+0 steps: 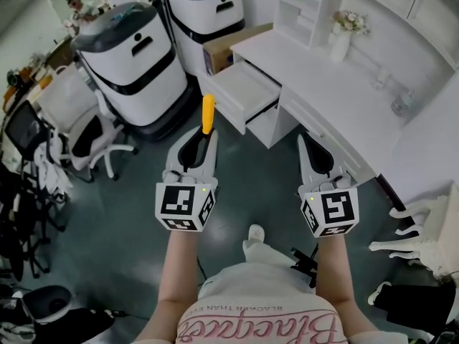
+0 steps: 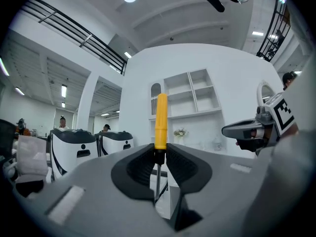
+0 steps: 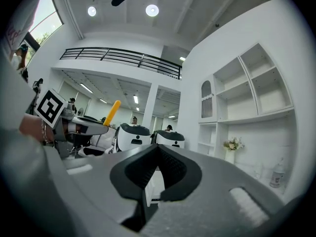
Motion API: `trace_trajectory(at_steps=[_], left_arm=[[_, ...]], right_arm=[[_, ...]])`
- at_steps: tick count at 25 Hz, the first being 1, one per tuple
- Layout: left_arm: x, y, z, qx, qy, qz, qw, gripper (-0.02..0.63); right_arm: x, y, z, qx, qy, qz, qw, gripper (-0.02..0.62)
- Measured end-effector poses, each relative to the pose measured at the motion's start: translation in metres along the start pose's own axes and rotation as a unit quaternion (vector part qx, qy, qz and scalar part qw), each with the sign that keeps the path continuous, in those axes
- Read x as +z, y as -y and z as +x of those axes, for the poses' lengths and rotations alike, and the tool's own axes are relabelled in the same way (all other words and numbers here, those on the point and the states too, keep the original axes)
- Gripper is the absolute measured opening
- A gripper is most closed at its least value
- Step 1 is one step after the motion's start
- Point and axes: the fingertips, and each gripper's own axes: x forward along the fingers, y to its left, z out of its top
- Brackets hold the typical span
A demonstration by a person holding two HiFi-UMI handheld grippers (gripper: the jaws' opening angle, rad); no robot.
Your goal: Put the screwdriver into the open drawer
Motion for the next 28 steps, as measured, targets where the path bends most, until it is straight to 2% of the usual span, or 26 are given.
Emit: trace_trajectory(at_steps=[6, 12, 20, 28], left_arm=[[-0.007, -0.007, 0.057, 0.012, -0.015, 0.01, 0.9998, 0.092], [-0.015, -0.017, 0.083, 0.031, -0.027, 0.0, 0.9992, 0.092], [-0.019, -0.021, 0.104, 0.027, -0.026, -0.008, 0.9993, 0.092], [-0.02, -0.034, 0.142, 0.015, -0.024, -0.009, 0.9996, 0.092]], right_arm=[[-0.004, 0.038, 0.053, 0.018, -0.003, 0.005, 1.0, 0.002], [-0.008, 0.056, 0.083, 0.029, -0.006, 0.013, 0.999, 0.002], [-0.022, 0.059, 0.101, 0.035, -0.016, 0.015, 0.999, 0.002], [-0.031, 0.076, 0.13, 0.021, -0.027, 0.016, 0.999, 0.002]])
